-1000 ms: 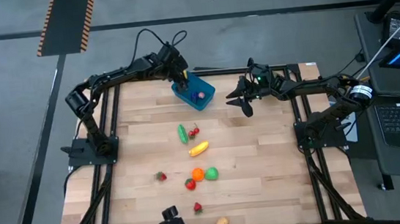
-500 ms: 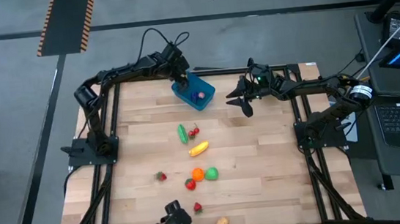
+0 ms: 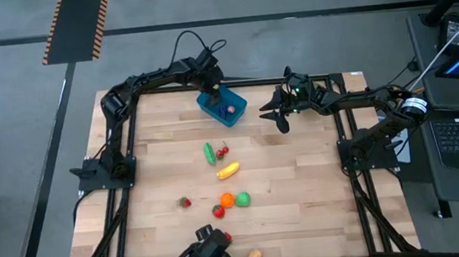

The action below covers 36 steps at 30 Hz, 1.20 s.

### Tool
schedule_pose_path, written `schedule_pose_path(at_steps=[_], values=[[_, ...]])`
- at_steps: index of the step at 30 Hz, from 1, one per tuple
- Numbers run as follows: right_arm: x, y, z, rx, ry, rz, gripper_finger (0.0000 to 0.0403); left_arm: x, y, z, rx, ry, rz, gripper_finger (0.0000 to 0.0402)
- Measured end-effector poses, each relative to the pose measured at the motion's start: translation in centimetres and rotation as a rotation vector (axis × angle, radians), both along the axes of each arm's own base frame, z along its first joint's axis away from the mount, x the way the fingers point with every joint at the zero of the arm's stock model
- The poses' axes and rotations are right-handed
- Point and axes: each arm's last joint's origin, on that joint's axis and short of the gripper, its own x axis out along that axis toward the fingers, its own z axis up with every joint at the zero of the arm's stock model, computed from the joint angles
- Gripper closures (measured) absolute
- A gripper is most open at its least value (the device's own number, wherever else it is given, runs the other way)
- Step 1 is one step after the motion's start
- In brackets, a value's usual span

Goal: Pick and placing Produce into tupperware
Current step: Put the yellow lemon into the blue bin

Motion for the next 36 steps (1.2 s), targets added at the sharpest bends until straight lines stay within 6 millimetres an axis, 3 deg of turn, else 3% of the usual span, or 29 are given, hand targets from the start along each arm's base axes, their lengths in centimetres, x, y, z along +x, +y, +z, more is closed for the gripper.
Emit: schedule_pose_path(at_steps=[8,31,36], values=[[0.0,0.0,0.0,0.0,0.001,-0.001,0.0258,0.3,0.2,-1.7,-0.017,0.04,-0.019,0.0196],[0.0,0.0,0.0,0.005,0.003,-0.003,0.0258,0.7,-0.3,-1.8,0.005,0.053,-0.057,0.0196],[0.0,0.0,-0.1,0.008,0.007,-0.003,0.0258,0.9,-0.6,-1.8,0.008,0.057,-0.063,0.0154]])
